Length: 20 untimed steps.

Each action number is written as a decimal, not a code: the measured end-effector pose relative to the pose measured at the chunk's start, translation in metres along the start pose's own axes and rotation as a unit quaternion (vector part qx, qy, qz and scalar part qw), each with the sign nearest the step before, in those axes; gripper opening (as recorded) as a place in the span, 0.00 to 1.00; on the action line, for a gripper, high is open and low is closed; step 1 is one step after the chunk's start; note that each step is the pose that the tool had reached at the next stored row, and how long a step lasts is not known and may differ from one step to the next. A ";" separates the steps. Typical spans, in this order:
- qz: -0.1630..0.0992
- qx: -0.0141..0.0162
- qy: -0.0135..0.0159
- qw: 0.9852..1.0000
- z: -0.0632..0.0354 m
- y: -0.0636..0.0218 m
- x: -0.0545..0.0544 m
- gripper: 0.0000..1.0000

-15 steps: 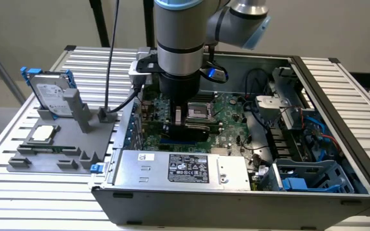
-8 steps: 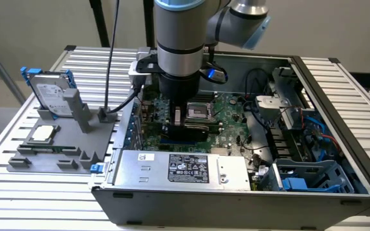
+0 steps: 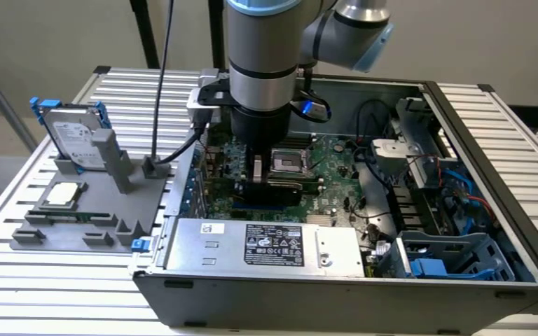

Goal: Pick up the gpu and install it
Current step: 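Insert the gpu into the slot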

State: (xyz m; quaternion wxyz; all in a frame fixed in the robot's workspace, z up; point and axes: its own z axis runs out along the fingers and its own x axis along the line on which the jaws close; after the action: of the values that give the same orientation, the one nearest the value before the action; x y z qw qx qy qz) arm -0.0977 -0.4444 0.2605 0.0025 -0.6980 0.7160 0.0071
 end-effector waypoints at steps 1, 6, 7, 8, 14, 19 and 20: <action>0.000 0.000 0.000 1.000 0.0000 -0.0001 0.000 0.27; 0.000 -0.001 0.000 1.000 -0.0002 -0.0023 0.000 0.27; 0.000 -0.001 0.000 1.000 -0.0002 -0.0027 0.000 0.27; 0.000 -0.001 0.000 1.000 -0.0002 -0.0029 0.000 0.27; 0.002 -0.002 0.000 1.000 -0.0002 -0.0031 -0.001 0.27; 0.002 -0.003 0.000 1.000 -0.0002 -0.0030 -0.001 0.27; 0.003 -0.003 0.000 1.000 -0.0002 -0.0030 -0.002 0.27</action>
State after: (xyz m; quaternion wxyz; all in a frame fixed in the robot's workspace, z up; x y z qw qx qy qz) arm -0.0947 -0.4429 0.2607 0.0005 -0.6962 0.7178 0.0092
